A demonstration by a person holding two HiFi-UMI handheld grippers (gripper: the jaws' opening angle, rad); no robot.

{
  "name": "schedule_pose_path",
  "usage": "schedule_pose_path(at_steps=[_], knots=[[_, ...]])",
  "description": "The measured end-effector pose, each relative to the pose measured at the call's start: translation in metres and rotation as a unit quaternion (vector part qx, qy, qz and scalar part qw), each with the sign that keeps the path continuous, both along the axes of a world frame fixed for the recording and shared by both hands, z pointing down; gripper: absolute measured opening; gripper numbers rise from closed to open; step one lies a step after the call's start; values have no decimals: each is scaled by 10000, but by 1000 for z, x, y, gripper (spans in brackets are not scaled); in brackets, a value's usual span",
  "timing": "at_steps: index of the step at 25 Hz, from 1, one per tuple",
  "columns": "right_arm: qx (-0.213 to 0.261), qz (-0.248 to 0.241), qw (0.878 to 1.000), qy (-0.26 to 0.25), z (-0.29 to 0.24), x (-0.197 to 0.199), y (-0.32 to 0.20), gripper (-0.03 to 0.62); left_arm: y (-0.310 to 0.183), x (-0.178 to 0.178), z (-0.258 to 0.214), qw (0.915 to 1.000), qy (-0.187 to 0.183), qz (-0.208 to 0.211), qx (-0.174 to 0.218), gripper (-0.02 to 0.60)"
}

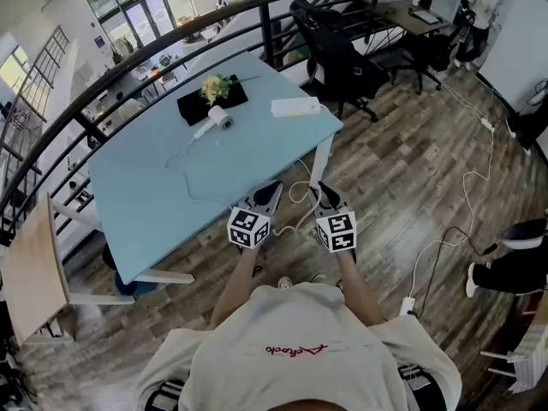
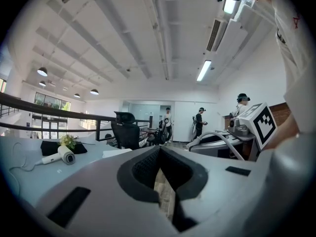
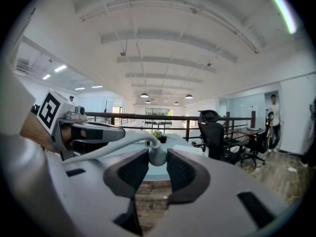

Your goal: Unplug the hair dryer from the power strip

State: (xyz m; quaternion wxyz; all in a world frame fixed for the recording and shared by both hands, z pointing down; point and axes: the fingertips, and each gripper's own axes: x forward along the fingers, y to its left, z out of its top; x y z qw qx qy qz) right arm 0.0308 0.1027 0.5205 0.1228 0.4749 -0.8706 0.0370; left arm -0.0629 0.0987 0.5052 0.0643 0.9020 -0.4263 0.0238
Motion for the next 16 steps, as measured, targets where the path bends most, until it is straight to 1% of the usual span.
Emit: schedule_pose_path(at_steps=[4, 9, 16], knots=[[-16, 20, 10000, -17, 2, 0, 0, 124, 1, 1, 3, 10000, -13, 26, -15, 8], [-81, 4, 10000, 5, 10, -5, 0, 124, 0, -6, 8, 10000, -39, 21, -53, 8], [-76, -52, 10000, 29, 12, -9, 1, 124, -1, -10, 6, 10000, -35, -6, -2, 8]])
